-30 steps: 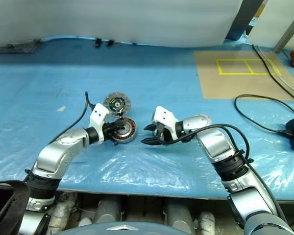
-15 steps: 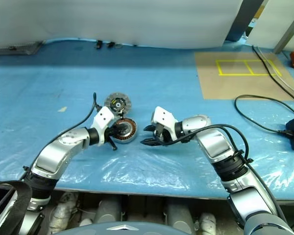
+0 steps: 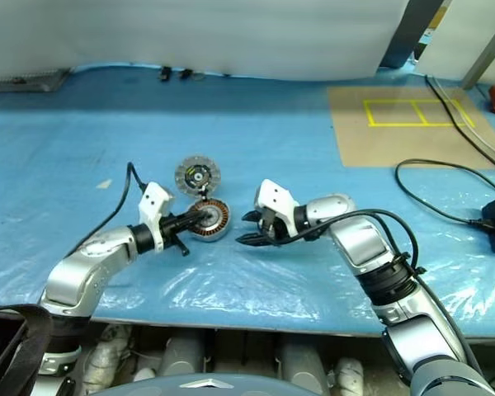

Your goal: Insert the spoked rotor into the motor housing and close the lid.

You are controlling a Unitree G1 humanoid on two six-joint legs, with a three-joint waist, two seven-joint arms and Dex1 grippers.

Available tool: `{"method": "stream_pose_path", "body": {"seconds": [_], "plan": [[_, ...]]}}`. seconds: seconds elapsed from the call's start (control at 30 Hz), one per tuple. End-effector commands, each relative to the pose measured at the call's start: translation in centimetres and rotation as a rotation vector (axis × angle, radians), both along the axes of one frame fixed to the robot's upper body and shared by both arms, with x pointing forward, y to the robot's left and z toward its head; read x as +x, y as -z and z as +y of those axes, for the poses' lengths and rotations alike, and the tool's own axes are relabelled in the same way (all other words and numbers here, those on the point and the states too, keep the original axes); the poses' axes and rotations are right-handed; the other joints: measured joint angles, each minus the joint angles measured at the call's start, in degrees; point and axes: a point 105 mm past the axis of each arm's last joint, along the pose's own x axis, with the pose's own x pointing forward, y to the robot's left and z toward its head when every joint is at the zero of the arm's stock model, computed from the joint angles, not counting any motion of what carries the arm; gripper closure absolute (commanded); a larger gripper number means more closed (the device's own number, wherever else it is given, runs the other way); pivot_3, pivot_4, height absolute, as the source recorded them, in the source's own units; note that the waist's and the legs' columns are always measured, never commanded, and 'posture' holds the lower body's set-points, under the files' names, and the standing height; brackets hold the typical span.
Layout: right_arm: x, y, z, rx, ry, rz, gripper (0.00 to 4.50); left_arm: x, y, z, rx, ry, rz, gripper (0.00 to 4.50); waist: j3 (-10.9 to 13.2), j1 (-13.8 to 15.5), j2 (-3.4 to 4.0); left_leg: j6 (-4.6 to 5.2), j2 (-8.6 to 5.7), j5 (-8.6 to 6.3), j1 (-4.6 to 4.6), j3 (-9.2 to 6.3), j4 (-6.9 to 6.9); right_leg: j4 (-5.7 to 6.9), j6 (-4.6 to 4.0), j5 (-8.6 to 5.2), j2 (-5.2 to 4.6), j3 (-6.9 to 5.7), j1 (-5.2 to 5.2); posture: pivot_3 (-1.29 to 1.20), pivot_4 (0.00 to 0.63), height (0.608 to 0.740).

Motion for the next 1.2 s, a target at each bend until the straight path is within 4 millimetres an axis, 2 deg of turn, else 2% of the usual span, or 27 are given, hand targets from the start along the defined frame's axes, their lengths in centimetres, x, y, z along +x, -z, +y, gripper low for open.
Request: {"method": "stream_pose_path", "body": {"seconds": [0.03, 0.2, 0.37, 0.5, 0.73, 0.83, 0.9, 1.0, 1.1, 1.17, 1.2], "plan": [[-0.3, -2.4, 0.5, 0.087, -0.023, -0.008, 1.99, -0.5, -2.4, 0.9, -0.023, -0.009, -0.137, 4.49, 0.0, 0.0, 0.00, 0.03, 0.00, -0.02, 0.00, 0.00, -0.01, 0.00, 0.00, 0.00, 0.00, 0.00, 0.00, 0.00, 0.150, 0.740], [0.3, -4.4, 1.5, 0.158, -0.057, 0.003, 1.99, -1.7, -3.1, 1.9, -0.043, -0.057, -0.225, 4.49, 0.0, -0.4, -0.01, 0.14, 0.01, -0.08, 0.01, 0.01, -0.01, -0.01, 0.14, -0.08, 0.01, 0.00, -0.03, 0.00, 0.150, 0.740], [1.6, -5.4, 2.8, 0.210, -0.054, -0.023, 1.99, -3.2, -1.2, 2.3, 0.001, -0.095, -0.211, 4.49, 0.0, -0.5, -0.02, 0.14, 0.00, -0.09, 0.01, 0.02, -0.06, -0.03, 0.24, -0.14, 0.00, 0.01, -0.05, 0.00, 0.150, 0.740], [3.3, -5.1, 4.4, 0.211, -0.024, -0.100, 1.99, -3.5, -0.6, 2.7, 0.028, -0.132, -0.247, 4.49, 0.0, -0.7, -0.03, 0.14, 0.01, -0.09, -0.06, 0.01, -0.09, -0.03, 0.11, -0.07, 0.00, -0.01, -0.11, 0.00, 0.150, 0.740], [3.2, -4.9, 5.6, 0.207, -0.086, -0.144, 1.99, -3.9, -0.9, 2.6, -0.063, -0.153, -0.276, 4.49, 0.0, -1.0, -0.04, 0.13, 0.00, -0.09, -0.14, 0.01, -0.09, -0.05, 0.01, -0.01, -0.01, -0.01, -0.15, 0.00, 0.150, 0.740], [3.4, -4.5, 5.8, 0.203, -0.091, -0.148, 1.99, -3.9, 0.4, 2.7, 0.018, -0.151, -0.257, 4.49, 0.0, -1.3, -0.04, 0.14, 0.02, -0.08, -0.21, 0.02, -0.09, 0.01, 0.00, 0.00, 0.01, -0.01, -0.25, 0.00, 0.150, 0.740], [3.4, -4.2, 6.0, 0.200, -0.098, -0.149, 1.99, -3.9, 0.5, 2.7, 0.024, -0.159, -0.259, 4.49, 0.0, -1.4, -0.04, 0.14, 0.03, -0.09, -0.19, 0.02, -0.09, 0.03, 0.00, 0.00, 0.02, 0.00, -0.25, 0.00, 0.150, 0.740], [3.3, -4.2, 6.0, 0.202, -0.115, -0.140, 2.51, -3.5, 0.0, 2.4, 0.000, -0.180, -0.282, 4.50, 0.0, -1.4, -0.04, 0.14, 0.00, -0.09, -0.22, 0.02, -0.05, 0.02, 0.00, 0.00, -0.01, 0.01, -0.25, 0.00, 0.150, 0.740], [3.2, -3.8, 6.3, 0.161, -0.146, -0.162, 3.56, -3.5, 0.1, 2.6, -0.020, -0.196, -0.294, 4.50, 0.0, -1.4, -0.04, 0.14, 0.02, -0.09, -0.22, 0.03, -0.05, 0.03, -0.01, 0.00, 0.00, 0.01, -0.25, 0.00, 0.150, 0.740], [3.4, -4.0, 6.5, 0.152, -0.156, -0.175, 4.28, -3.6, 0.8, 2.7, -0.010, -0.201, -0.277, 4.50, 0.0, -1.5, -0.04, 0.14, 0.02, -0.09, -0.20, 0.03, -0.05, 0.04, -0.01, 0.00, 0.00, 0.01, -0.25, 0.00, 0.150, 0.740], [3.5, -4.1, 6.6, 0.152, -0.154, -0.181, 4.28, -3.7, 1.1, 2.7, -0.001, -0.197, -0.267, 4.50, 0.0, -1.6, -0.04, 0.14, 0.02, -0.09, -0.20, 0.03, -0.05, 0.04, -0.01, 0.00, 0.01, 0.01, -0.26, 0.00, 0.150, 0.740]]}}
